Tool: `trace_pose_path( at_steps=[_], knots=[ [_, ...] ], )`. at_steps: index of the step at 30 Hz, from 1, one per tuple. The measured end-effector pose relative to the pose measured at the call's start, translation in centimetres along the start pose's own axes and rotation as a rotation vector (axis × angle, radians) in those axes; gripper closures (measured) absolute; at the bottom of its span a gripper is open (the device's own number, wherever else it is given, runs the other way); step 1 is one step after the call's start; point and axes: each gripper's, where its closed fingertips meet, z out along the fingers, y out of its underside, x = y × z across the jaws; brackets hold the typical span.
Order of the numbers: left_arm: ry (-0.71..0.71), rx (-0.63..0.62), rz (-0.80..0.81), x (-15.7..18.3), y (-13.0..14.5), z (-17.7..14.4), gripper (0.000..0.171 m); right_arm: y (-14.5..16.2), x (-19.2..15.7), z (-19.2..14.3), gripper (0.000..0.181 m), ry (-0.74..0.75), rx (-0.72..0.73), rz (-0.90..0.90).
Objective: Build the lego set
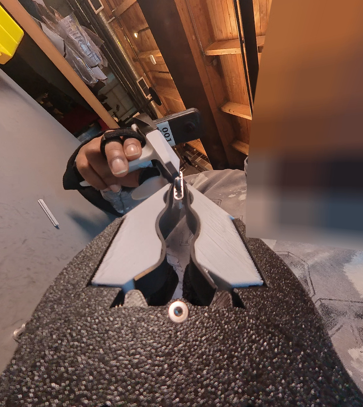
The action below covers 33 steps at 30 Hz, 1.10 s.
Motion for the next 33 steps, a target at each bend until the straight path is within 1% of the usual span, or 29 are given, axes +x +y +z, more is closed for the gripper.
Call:
trace_pose_path(
  at_steps=[3, 8, 10, 18, 23, 27, 31, 33],
  knots=[
    [0.019, -0.006, 0.01, 0.4, 0.1, 0.1, 0.166, -0.3, -0.2, 0.1, 0.159, -0.008, 0.016, 0.005],
    [0.076, -0.052, 0.028, 1.4, 0.8, 0.4, 0.166, -0.8, -1.4, 0.0, 0.16, -0.099, 0.06, 0.07],
    [0.101, -0.052, 0.013, 1.7, 0.9, 0.5, 0.166, -1.1, -1.6, -0.1, 0.16, -0.121, 0.074, 0.086],
    [0.196, -0.06, -0.078, 2.3, 1.6, 0.8, 0.166, -1.8, -2.5, 0.1, 0.159, -0.157, 0.11, 0.079],
    [0.212, -0.068, -0.062, 2.8, 1.6, 0.9, 0.166, -2.2, -2.7, 0.1, 0.16, -0.159, 0.128, 0.088],
    [0.228, -0.06, -0.056, 3.0, 1.5, 0.9, 0.166, -2.5, -2.7, 0.2, 0.16, -0.184, 0.169, 0.155],
    [0.26, -0.04, -0.049, 3.7, 1.3, 1.1, 0.167, -3.4, -2.7, 0.3, 0.161, -0.208, 0.252, 0.242],
    [0.261, -0.034, -0.038, 3.8, 1.2, 1.0, 0.167, -3.5, -2.6, 0.3, 0.161, -0.21, 0.272, 0.265]
  ],
)
